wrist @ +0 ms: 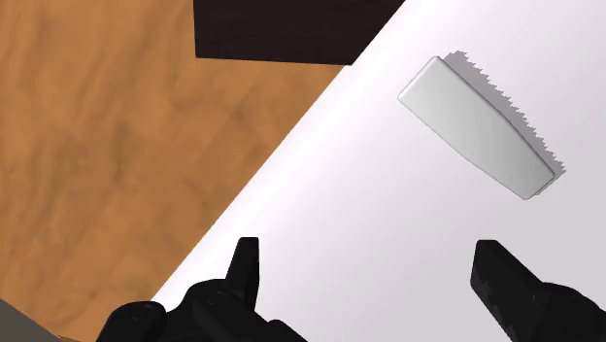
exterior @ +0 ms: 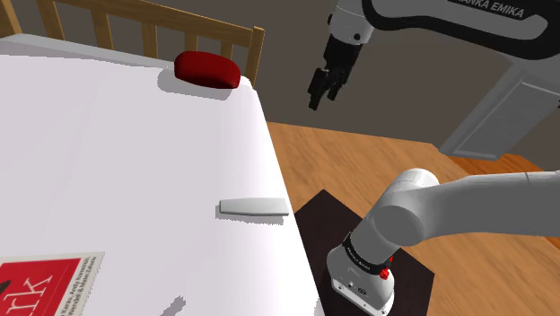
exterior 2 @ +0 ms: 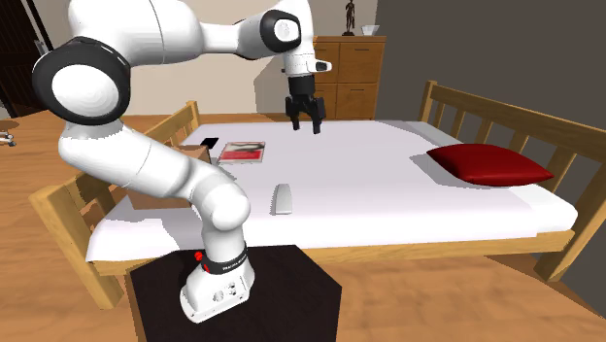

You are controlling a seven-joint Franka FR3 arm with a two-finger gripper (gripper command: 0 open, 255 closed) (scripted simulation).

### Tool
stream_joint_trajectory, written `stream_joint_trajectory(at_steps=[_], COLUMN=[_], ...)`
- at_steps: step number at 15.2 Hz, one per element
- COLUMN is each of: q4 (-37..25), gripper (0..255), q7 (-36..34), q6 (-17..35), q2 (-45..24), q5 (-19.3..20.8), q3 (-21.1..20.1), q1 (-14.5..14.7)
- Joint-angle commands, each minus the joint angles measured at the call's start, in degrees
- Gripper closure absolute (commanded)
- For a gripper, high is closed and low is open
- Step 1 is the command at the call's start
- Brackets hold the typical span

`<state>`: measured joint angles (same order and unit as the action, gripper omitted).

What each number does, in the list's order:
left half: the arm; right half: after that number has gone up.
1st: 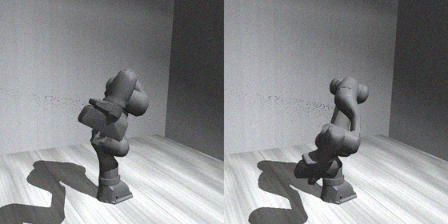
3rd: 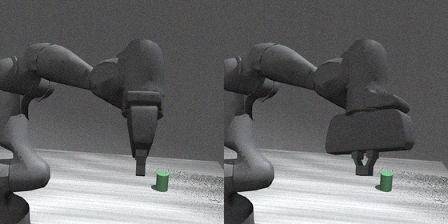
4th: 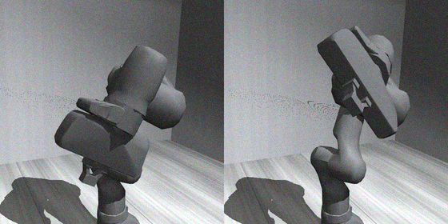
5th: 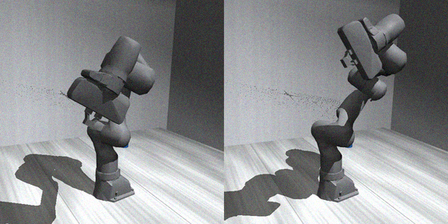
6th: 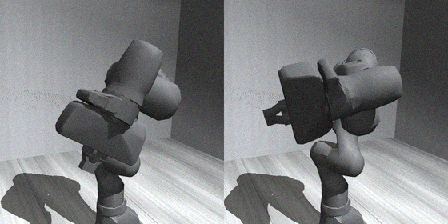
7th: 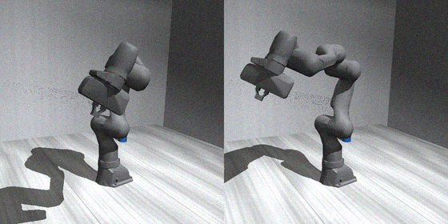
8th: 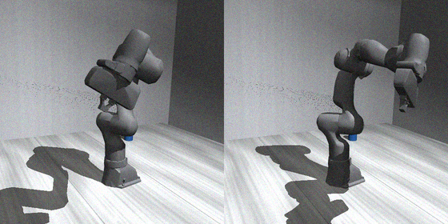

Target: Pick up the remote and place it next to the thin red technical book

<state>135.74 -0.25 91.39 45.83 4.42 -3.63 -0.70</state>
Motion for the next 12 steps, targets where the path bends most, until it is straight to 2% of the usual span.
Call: stream_joint_trajectory(at_steps=[1,12], q4=[0.00,15.13], gripper=[0,0], q7=[0.00,12.51], q6=[0.00,20.21], q2=[0.00,-5.63], q5=[0.00,-2.33], q3=[0.00,-0.03], q1=[0.00,9.05])
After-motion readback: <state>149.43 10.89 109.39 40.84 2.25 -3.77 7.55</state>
